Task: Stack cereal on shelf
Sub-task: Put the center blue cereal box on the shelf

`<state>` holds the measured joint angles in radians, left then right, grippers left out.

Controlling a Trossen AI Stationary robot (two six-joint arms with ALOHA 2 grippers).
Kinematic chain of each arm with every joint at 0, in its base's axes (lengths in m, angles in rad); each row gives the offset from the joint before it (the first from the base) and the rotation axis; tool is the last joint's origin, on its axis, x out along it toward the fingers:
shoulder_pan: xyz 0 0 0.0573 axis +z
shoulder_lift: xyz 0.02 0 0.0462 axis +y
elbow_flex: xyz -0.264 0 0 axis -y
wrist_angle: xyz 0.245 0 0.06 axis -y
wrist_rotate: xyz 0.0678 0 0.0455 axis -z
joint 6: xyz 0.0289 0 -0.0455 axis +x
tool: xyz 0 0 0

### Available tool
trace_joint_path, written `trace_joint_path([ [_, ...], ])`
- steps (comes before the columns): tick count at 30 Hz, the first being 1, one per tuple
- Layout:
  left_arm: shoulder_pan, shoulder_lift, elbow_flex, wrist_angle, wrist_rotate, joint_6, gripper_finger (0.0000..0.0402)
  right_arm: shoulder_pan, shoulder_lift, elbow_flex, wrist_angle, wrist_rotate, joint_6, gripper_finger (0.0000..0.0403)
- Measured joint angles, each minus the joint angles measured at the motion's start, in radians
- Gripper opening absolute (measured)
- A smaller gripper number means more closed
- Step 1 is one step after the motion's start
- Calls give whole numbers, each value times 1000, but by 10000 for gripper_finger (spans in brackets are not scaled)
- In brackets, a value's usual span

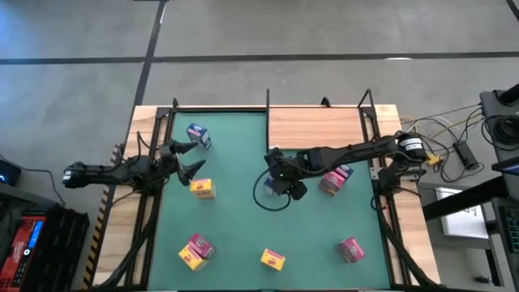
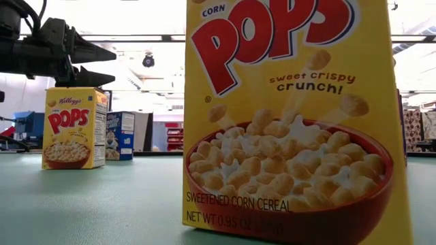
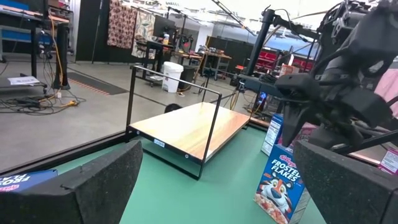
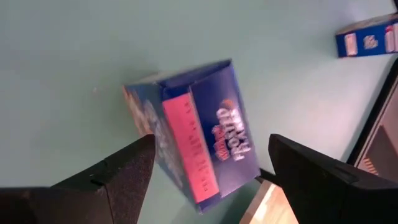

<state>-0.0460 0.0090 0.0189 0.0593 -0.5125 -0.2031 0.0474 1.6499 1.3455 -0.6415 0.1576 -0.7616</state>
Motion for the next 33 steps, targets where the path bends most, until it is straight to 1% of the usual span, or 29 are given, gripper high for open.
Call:
trace_joint_path([
  [8, 0, 0, 0, 0, 0, 0, 400, -19, 43, 2, -4, 0, -12, 303],
  [15, 0, 2, 0, 0, 0, 0, 400, -20, 65, 2, -4, -1, 4, 284],
  [19, 0, 3, 0, 0, 0, 0, 400, -20, 66, 2, -4, 0, 59, 259],
  [25, 0, 3, 0, 0, 0, 0, 400, -20, 66, 2, -6, 0, 163, 206],
  [29, 0, 3, 0, 0, 0, 0, 400, -20, 60, 2, -38, 0, 187, 173],
  [33, 0, 3, 0, 0, 0, 0, 400, -20, 47, 2, -95, 0, 197, 153],
])
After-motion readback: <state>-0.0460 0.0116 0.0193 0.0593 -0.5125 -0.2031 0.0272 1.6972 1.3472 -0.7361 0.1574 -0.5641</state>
